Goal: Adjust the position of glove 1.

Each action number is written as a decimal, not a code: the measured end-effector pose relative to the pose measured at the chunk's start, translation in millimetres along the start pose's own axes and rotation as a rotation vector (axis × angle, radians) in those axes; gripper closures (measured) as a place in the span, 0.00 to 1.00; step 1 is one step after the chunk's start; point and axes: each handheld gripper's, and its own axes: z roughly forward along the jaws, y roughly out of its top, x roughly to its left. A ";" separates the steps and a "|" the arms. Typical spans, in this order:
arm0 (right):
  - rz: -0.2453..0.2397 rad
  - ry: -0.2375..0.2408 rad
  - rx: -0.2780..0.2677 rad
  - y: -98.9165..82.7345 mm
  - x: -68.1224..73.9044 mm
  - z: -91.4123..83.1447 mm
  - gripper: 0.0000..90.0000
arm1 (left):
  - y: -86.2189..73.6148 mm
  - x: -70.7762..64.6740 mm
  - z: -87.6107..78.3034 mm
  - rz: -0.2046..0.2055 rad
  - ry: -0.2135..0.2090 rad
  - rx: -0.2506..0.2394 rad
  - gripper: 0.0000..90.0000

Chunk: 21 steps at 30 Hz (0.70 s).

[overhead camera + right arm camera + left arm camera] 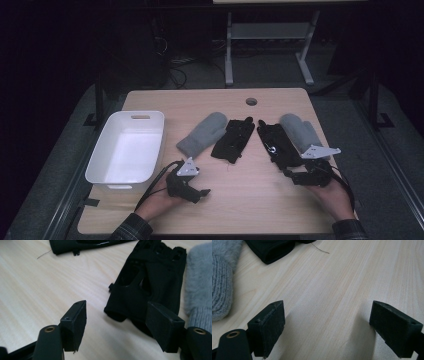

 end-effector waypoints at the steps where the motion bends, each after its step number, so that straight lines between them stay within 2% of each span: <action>1: 0.003 0.002 -0.001 1.8 -1.3 0.9 0.37 | 0.1 0.4 -0.3 0.006 0.001 0.005 0.13; 11: 0.003 -0.004 -0.007 19.1 -16.8 11.8 0.40 | 0.2 0.2 -0.3 0.006 0.000 0.007 0.13; 14: -0.002 -0.027 0.014 24.7 -22.8 16.8 0.40 | 0.5 0.2 -0.4 0.007 -0.001 0.009 0.13; 21: 0.016 -0.071 0.007 37.2 -41.8 21.3 0.41 | 0.9 0.2 -0.1 0.008 -0.001 0.010 0.13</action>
